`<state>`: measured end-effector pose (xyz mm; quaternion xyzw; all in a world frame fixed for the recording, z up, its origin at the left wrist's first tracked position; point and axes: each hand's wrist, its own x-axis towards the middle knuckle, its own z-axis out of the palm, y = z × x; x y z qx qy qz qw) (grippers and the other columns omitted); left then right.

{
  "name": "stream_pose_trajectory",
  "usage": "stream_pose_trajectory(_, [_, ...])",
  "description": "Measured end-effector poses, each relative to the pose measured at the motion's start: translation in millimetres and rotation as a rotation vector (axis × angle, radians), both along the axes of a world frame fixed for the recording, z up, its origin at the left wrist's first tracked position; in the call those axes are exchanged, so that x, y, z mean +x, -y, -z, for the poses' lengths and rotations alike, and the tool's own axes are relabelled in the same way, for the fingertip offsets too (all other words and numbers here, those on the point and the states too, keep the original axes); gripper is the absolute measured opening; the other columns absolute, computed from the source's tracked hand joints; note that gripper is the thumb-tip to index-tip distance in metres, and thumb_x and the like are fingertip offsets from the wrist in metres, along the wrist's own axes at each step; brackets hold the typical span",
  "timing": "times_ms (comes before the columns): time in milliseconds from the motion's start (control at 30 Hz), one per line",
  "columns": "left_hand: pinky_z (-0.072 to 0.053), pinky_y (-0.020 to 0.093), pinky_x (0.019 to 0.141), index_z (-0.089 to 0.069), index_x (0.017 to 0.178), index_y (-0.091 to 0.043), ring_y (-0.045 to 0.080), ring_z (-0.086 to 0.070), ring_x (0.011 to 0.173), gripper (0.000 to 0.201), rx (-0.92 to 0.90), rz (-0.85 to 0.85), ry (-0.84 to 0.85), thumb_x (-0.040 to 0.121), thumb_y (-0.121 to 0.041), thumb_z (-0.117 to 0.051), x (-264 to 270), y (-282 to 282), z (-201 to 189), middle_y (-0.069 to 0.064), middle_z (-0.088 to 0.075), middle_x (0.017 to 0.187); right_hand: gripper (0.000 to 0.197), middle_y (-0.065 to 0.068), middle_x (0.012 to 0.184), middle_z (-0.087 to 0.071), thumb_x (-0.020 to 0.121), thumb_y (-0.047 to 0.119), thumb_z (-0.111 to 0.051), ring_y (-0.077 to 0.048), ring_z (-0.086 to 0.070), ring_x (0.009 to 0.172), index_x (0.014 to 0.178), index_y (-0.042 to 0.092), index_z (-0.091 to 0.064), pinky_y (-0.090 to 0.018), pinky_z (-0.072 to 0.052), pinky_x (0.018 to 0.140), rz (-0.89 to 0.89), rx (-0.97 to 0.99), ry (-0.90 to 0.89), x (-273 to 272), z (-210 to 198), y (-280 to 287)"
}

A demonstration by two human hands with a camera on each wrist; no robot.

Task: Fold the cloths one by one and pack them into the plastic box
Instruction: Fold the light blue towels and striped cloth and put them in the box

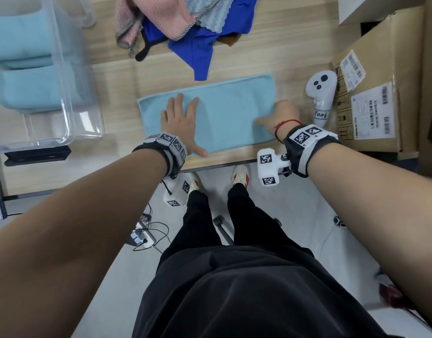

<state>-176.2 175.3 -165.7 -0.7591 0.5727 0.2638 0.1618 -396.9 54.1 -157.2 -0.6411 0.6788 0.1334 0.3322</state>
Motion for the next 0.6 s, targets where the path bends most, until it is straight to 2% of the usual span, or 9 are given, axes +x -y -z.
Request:
stream_pose_trajectory(67, [-0.012,0.053,0.116,0.001,0.152,-0.024,0.039,-0.001,0.145,0.145,0.001,-0.013,-0.011,0.042,-0.071,-0.082,-6,0,-1,0.016,0.002,0.157,0.034,-0.005,0.094,-0.068,0.073,0.028,-0.073,-0.024,-0.066,0.091,0.099,0.007,-0.066,-0.028,-0.050,0.070,0.139,0.007,0.134,-4,3,1])
stream_pose_trajectory(167, [-0.011,0.053,0.117,0.000,0.151,-0.025,0.039,0.000,0.145,0.143,-0.003,-0.032,-0.033,0.044,-0.068,-0.084,-13,1,-3,0.016,0.003,0.157,0.056,-0.002,0.108,-0.066,0.072,0.032,-0.079,-0.019,-0.064,0.095,0.118,0.008,-0.058,-0.029,-0.051,0.081,0.288,0.073,0.301,-13,2,0])
stream_pose_trajectory(200, [-0.011,0.053,0.117,0.000,0.152,-0.025,0.039,0.001,0.145,0.143,-0.004,-0.037,-0.044,0.044,-0.067,-0.084,-15,1,-3,0.016,0.003,0.158,0.060,-0.001,0.109,-0.066,0.072,0.035,-0.081,-0.018,-0.064,0.096,0.120,0.008,-0.057,-0.029,-0.052,0.083,0.329,0.093,0.344,-16,1,0])
stream_pose_trajectory(267, [-0.010,0.053,0.117,-0.001,0.152,-0.026,0.039,0.001,0.145,0.141,-0.006,-0.046,-0.072,0.044,-0.067,-0.084,-19,2,-5,0.016,0.003,0.158,0.056,0.001,0.106,-0.067,0.074,0.039,-0.081,-0.018,-0.065,0.094,0.116,0.008,-0.062,-0.031,-0.054,0.086,0.383,0.117,0.389,-23,-1,-1])
stream_pose_trajectory(400, [-0.016,0.049,0.118,-0.010,0.152,-0.024,0.035,-0.008,0.144,0.134,-0.072,-0.151,-0.183,0.048,-0.062,-0.085,-17,0,-12,0.015,-0.006,0.157,0.039,-0.006,0.108,-0.070,0.077,0.027,-0.078,-0.022,-0.068,0.092,0.110,0.010,-0.066,-0.039,-0.056,0.087,0.348,0.106,0.397,-26,-10,-2])
stream_pose_trajectory(500, [-0.026,0.043,0.114,-0.023,0.149,-0.021,0.032,-0.020,0.138,0.118,-0.156,-0.268,-0.222,0.056,-0.054,-0.086,1,-8,-21,0.011,-0.018,0.151,0.029,-0.003,0.105,-0.069,0.079,0.017,-0.073,-0.019,-0.065,0.089,0.106,0.013,-0.064,-0.032,-0.054,0.083,0.286,0.110,0.440,-11,-29,-3])
stream_pose_trajectory(567, [-0.033,0.040,0.109,-0.033,0.143,-0.019,0.030,-0.029,0.130,0.101,-0.227,-0.316,-0.190,0.062,-0.047,-0.085,19,-16,-27,0.009,-0.030,0.143,0.031,0.002,0.101,-0.068,0.073,0.022,-0.073,-0.018,-0.065,0.089,0.101,0.016,-0.062,-0.031,-0.054,0.083,0.225,0.128,0.455,7,-42,-7])
stream_pose_trajectory(600, [-0.033,0.039,0.108,-0.037,0.141,-0.018,0.030,-0.032,0.128,0.092,-0.251,-0.331,-0.173,0.066,-0.043,-0.084,28,-22,-29,0.009,-0.034,0.140,0.036,0.002,0.101,-0.070,0.068,0.028,-0.072,-0.019,-0.067,0.090,0.101,0.016,-0.064,-0.034,-0.055,0.086,0.190,0.133,0.453,16,-46,-9])
